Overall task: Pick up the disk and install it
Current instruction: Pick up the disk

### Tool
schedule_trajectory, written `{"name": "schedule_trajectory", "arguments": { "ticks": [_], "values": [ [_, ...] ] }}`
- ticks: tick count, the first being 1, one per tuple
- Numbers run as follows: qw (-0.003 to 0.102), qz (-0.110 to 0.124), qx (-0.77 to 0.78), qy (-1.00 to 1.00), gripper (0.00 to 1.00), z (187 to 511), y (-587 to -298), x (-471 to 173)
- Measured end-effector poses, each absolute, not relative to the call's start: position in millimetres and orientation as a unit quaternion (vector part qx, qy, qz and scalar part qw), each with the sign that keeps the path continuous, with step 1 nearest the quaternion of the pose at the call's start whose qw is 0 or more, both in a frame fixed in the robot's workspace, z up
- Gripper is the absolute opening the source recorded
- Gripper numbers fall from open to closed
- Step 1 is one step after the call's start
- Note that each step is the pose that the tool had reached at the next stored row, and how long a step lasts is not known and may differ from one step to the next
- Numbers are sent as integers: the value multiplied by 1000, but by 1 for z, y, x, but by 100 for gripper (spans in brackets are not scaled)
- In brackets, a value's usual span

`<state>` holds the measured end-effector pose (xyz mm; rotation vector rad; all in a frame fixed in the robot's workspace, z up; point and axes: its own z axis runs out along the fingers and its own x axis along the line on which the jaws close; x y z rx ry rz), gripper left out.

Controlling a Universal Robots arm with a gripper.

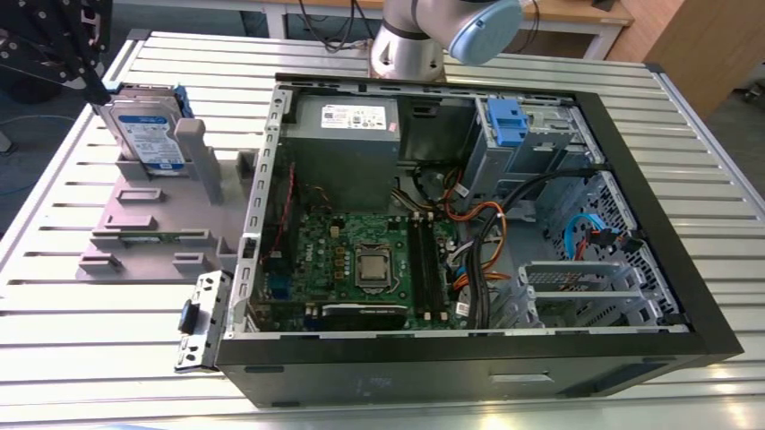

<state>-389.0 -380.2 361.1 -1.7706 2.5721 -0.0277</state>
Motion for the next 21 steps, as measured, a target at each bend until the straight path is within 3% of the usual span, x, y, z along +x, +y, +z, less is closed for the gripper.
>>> {"name": "schedule_trajectory", "arguments": {
  "ticks": [21],
  "values": [
    [9,-9,-572,820,11,361,-380,-389]
  ]
}}
